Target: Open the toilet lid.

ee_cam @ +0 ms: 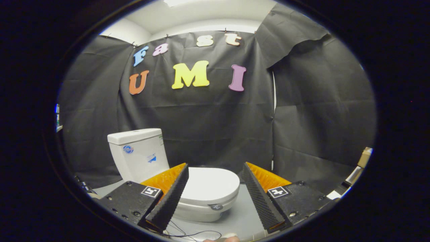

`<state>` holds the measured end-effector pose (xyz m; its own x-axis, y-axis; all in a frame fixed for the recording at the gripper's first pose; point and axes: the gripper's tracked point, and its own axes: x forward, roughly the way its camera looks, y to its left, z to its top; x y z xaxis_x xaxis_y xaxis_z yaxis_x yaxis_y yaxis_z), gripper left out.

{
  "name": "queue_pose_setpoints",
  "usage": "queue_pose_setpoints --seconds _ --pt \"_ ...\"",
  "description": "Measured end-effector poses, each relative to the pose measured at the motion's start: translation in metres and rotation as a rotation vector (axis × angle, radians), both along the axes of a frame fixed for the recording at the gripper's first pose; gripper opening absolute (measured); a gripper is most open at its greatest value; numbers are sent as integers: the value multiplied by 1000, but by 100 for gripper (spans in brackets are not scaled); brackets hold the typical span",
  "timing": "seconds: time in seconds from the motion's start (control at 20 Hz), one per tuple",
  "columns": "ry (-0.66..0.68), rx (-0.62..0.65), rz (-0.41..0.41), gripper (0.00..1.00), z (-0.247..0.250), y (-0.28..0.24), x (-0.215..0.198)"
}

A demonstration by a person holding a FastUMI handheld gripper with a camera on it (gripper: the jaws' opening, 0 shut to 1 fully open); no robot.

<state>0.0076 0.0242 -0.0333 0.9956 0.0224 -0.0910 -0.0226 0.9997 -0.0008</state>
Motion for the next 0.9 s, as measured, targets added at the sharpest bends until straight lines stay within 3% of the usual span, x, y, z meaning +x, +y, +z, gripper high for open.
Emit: queue_pose_setpoints --seconds 0.35,0.9 --pt "77 30 49 100 -24 27 18" --pt "168 240 -1 100 -60 11 63"
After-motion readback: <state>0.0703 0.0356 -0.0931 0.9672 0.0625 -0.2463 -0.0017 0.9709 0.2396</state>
